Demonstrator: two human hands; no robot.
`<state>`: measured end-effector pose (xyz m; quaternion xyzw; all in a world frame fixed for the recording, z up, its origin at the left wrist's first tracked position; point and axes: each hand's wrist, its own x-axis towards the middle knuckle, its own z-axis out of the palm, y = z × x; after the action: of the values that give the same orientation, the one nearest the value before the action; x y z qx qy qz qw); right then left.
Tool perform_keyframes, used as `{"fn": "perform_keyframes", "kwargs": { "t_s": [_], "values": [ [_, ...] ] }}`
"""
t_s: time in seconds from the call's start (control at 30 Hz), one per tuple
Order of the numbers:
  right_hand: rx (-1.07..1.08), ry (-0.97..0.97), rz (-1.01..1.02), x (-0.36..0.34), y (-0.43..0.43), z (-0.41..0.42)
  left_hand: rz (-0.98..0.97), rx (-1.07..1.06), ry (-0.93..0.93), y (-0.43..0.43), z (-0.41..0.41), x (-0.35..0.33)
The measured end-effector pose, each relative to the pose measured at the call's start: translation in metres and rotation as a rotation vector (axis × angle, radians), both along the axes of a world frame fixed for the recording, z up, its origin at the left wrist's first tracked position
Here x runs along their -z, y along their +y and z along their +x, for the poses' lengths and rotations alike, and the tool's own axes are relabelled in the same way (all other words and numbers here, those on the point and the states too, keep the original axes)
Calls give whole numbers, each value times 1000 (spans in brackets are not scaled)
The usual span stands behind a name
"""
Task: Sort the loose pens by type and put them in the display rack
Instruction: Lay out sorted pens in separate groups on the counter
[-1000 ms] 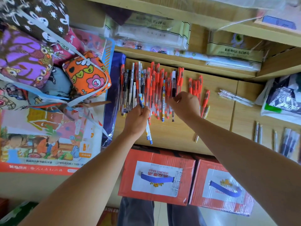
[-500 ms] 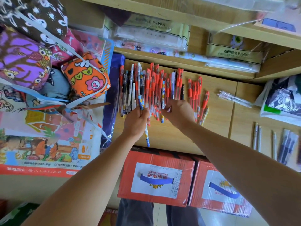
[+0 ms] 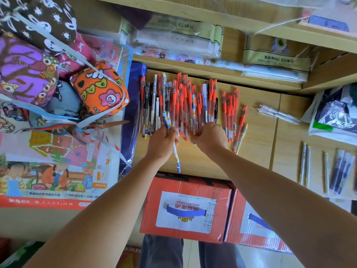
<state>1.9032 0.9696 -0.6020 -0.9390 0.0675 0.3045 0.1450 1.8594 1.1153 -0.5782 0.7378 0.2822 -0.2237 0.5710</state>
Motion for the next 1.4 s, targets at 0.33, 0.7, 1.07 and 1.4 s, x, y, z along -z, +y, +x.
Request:
{"fn": "perform_keyframes", "kwargs": {
  "t_s": [0.33,0.7,1.07,1.4],
  "values": [
    [-26,48,519,-29,-35,-20,-177,-118,57,-17,5,-21],
    [-79,140,572,-60,-92,-40,-214,-73,0,-77,7,-35],
    [60,225,611,-80,-205,-83,-297,42,109,-211,-3,-47],
    [235,55,329,-60,-319,-100,-49,385,126,-322,-9,-24]
  ]
}}
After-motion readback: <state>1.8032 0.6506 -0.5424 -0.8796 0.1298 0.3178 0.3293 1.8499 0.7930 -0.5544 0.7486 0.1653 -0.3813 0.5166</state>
